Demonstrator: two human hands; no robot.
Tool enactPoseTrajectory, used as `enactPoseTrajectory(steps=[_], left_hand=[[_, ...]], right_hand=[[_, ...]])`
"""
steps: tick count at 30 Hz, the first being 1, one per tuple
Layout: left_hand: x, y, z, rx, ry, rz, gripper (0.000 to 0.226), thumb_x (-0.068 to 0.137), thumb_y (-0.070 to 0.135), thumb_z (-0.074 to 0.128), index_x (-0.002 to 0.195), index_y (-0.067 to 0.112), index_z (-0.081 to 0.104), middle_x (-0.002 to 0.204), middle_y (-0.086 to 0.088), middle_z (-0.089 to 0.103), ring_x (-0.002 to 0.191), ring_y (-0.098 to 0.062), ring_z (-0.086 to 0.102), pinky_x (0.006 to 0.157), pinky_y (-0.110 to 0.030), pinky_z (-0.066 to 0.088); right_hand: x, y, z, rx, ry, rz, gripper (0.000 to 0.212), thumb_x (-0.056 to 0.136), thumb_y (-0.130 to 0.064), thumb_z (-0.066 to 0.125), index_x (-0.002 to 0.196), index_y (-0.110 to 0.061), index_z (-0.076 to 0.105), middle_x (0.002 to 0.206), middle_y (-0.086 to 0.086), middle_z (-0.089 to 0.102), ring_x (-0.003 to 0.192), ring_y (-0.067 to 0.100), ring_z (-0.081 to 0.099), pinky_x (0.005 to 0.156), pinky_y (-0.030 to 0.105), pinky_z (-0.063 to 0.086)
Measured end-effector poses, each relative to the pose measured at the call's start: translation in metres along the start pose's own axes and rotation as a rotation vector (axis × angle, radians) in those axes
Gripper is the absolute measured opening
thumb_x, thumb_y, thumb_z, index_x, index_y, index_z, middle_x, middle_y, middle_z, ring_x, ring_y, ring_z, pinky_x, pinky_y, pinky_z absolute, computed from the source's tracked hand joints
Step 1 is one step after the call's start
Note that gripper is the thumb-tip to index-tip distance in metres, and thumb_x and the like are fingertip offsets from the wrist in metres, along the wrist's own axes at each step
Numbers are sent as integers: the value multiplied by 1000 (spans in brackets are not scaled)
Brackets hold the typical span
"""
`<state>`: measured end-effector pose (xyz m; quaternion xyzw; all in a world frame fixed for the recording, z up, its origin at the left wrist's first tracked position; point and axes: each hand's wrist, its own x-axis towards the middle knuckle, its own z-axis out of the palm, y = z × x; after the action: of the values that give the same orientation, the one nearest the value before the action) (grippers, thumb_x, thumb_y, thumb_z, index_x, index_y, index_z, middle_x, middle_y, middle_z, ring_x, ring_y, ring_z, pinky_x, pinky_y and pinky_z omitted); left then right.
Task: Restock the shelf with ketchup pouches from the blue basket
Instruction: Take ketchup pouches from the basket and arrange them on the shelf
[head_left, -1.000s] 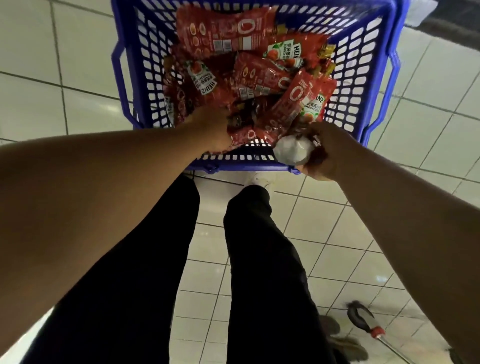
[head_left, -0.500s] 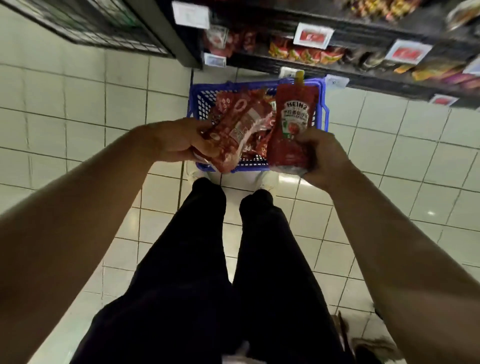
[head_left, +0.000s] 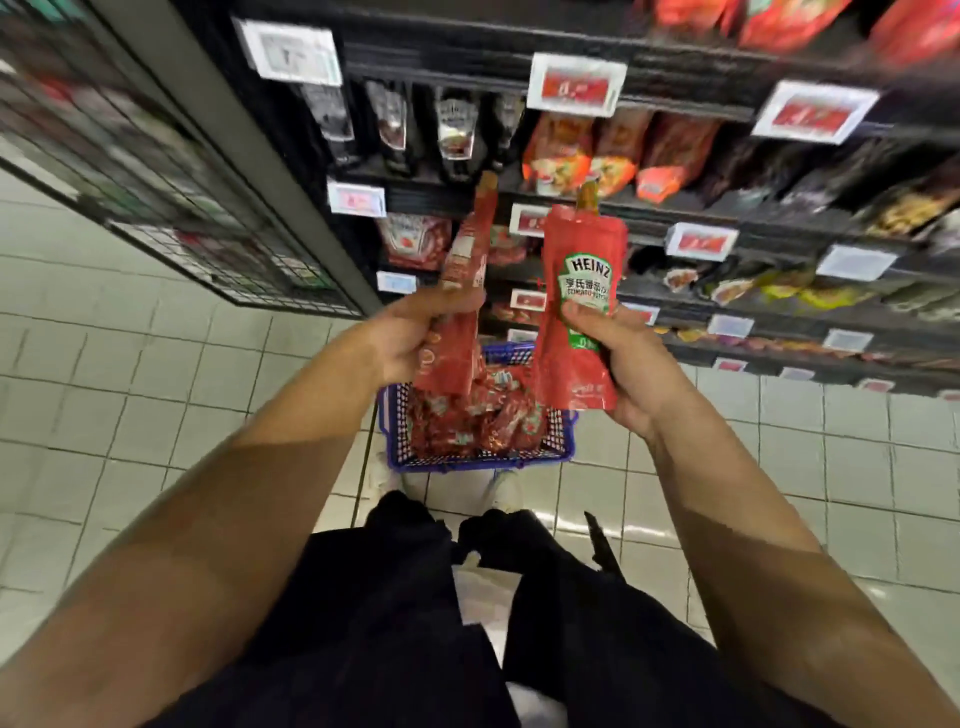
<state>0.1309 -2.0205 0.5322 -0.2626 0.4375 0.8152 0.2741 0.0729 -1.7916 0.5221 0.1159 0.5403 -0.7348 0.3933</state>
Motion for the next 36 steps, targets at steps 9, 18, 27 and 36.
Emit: enactPoseTrajectory(steps=[9,18,27,36], left_hand=[[-40,86,55,-163,6,331,44,63,5,49,105,0,59,85,-14,59,77,-30,60,75,-41,54],[-74,134,83,-176,222,339,41,76,5,47,112,-3,64,100,-23,70,86,-37,71,78,-54,60],[-114,190,86,83,248,611,23,85,31,77,86,8,79,90,-21,75,72,-31,75,60,-39,59],[-126,276,48,297,219,860,24,98,31,65,110,11,72,104,-20,75,96,-34,75,72,-37,61]], right_hand=[[-30,-77,41,-110,-45,-119,46,72,-26,86,113,-13,71,105,14,76,87,28,76,71,37,59],[-46,-146,69,-166,-135,-241,31,83,-39,76,101,-14,77,101,15,77,84,26,76,68,35,60],[-50,-204,115,-266,-233,-455,23,89,-36,72,104,-19,76,99,14,77,81,24,76,65,33,59],[-32,-241,181,-285,-160,-557,25,93,-35,68,104,-13,73,97,18,76,80,29,75,64,36,59]])
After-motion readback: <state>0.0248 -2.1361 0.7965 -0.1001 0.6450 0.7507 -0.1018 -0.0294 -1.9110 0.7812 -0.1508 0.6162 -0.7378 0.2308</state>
